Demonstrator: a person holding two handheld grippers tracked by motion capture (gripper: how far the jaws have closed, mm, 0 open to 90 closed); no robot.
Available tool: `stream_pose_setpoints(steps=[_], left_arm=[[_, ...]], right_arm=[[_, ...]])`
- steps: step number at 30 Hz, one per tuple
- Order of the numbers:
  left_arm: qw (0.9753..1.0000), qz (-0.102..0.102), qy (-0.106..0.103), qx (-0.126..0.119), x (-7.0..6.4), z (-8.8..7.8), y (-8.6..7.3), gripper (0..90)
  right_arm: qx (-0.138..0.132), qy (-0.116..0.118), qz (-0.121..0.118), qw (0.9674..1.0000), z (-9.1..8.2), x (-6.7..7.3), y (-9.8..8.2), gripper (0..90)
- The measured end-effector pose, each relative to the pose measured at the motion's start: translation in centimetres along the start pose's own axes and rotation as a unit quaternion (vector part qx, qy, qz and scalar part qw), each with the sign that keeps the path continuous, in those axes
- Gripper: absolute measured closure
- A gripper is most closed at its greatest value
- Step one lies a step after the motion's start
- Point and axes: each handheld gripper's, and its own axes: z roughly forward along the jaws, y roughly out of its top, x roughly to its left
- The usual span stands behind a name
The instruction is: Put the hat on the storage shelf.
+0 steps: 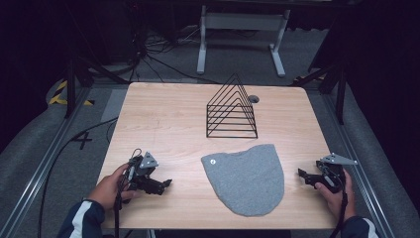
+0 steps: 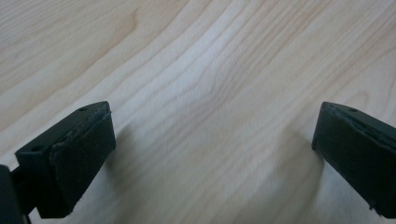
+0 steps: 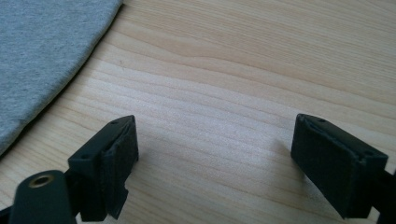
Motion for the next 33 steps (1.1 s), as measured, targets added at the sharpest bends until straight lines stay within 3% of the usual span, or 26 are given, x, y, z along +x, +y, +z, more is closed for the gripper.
stream_pose_setpoints(steps=[7, 11, 13, 16, 17, 18, 19, 20, 22, 25, 27, 32, 33], left_arm=[[0.9985, 0.040, -0.036, 0.001, 0.7, 0.6, 0.7, 0.0], [0.9983, 0.043, -0.037, 0.016, 0.7, 0.4, 1.0, 0.3], [0.9983, 0.043, -0.036, 0.014, 0.8, 0.3, 1.0, 4.6], [0.9982, 0.043, -0.039, 0.014, 0.8, 0.1, 1.4, 18.4], [0.9966, 0.052, -0.062, 0.011, 0.8, 0.1, 1.6, 19.0], [0.9966, 0.052, -0.062, 0.011, 0.8, 0.1, 1.6, 16.5], [0.9926, 0.069, -0.101, 0.005, 0.8, -0.1, 1.9, 16.5], [0.9914, 0.076, -0.107, -0.008, 0.6, -0.1, 2.2, 17.3], [0.9903, 0.084, -0.109, -0.016, 0.2, -0.1, 3.1, 26.3], [0.9864, 0.104, -0.121, -0.038, -0.9, 0.4, 4.8, 32.9], [0.9839, 0.128, -0.119, -0.038, -2.0, 1.0, 6.1, 35.4], [0.9740, 0.183, -0.131, -0.026, -4.6, 3.6, 9.1, 44.3], [0.9745, 0.183, -0.128, -0.024, -5.0, 4.2, 9.5, 44.9]], right_arm=[[0.001, -0.001, 0.001, 1.0000, 0.1, 0.0, 0.1, 14.9], [0.001, -0.001, 0.001, 1.0000, 0.2, 0.1, 0.2, 14.9], [0.006, -0.002, 0.001, 1.0000, 0.1, 0.1, 0.2, 15.9], [0.013, 0.009, 0.000, 0.9999, -0.3, 0.3, 0.5, 29.4], [0.005, 0.031, 0.005, 0.9995, -0.5, 0.5, 0.5, 31.7], [0.005, 0.031, 0.005, 0.9995, -0.5, 0.5, 0.5, 31.7], [-0.009, 0.070, 0.000, 0.9975, -0.9, 1.0, 0.7, 36.3], [-0.015, 0.088, -0.022, 0.9958, -1.3, 2.1, 1.1, 44.1], [-0.021, 0.108, -0.060, 0.9921, -1.7, 3.9, 1.7, 54.9], [-0.023, 0.140, -0.100, 0.9849, -1.7, 6.7, 2.4, 68.4], [-0.020, 0.163, -0.124, 0.9786, -1.5, 8.6, 2.7, 74.9], [-0.012, 0.214, -0.165, 0.9627, -0.6, 13.0, 2.9, 85.7], [-0.011, 0.222, -0.170, 0.9600, -0.6, 13.7, 2.9, 87.0]])
